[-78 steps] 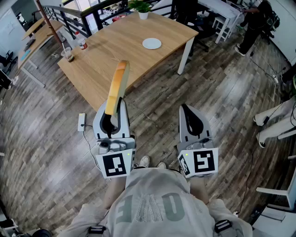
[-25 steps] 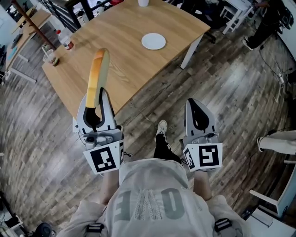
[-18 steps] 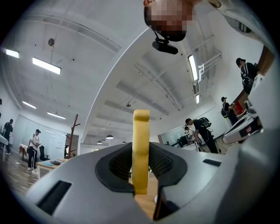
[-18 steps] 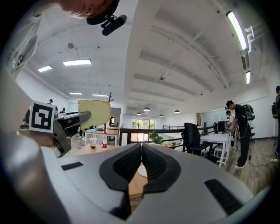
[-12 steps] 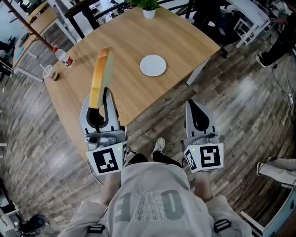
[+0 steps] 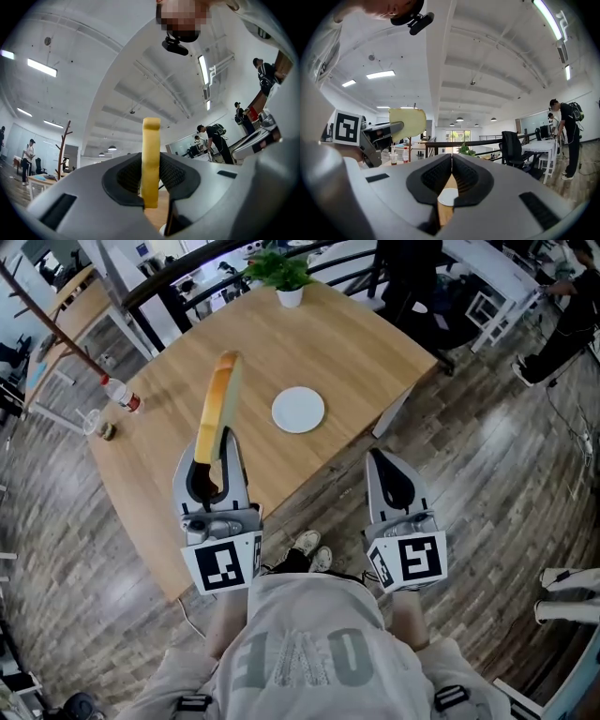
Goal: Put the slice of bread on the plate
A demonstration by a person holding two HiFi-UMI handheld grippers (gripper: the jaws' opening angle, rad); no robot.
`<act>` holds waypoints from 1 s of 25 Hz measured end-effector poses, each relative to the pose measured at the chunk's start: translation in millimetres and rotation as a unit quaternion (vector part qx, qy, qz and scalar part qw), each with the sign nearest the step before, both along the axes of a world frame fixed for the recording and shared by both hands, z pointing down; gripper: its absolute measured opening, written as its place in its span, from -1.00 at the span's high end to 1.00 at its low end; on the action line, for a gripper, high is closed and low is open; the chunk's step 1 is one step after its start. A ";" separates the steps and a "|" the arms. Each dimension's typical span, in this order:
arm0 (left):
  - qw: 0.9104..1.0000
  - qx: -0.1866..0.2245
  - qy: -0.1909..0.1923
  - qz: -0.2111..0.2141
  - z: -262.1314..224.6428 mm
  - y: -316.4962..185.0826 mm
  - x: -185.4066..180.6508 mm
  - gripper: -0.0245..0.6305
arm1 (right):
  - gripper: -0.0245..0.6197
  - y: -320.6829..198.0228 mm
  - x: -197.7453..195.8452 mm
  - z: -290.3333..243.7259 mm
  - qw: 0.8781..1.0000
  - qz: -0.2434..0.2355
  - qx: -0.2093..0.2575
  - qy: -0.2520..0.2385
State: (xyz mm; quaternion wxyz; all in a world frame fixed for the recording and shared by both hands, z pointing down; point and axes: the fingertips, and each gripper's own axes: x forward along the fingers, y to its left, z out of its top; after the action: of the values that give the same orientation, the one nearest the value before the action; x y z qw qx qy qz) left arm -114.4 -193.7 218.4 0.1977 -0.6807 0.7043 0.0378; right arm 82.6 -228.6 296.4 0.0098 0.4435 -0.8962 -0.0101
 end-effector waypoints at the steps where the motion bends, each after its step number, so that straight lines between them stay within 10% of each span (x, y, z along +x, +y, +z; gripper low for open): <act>1: 1.000 0.002 0.002 0.004 -2.0 -5.8 1.3 0.65 | 0.87 -4.5 0.4 -4.2 1.000 0.004 0.004 -0.001; 12: 0.999 -0.034 -0.012 0.040 8.0 -52.1 24.6 0.65 | 0.87 -27.7 0.5 -25.4 0.999 0.019 0.025 -0.008; 25: 0.969 -0.169 -0.181 0.026 105.1 -135.1 20.0 0.65 | 0.87 -45.5 -5.7 1.0 0.999 0.038 -0.013 0.011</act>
State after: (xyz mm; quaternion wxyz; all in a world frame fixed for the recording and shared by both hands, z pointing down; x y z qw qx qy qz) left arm -94.3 -328.8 323.5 0.2035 -0.7179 0.6349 -0.2003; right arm 76.8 -274.1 297.4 0.0261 0.4770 -0.8785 -0.0031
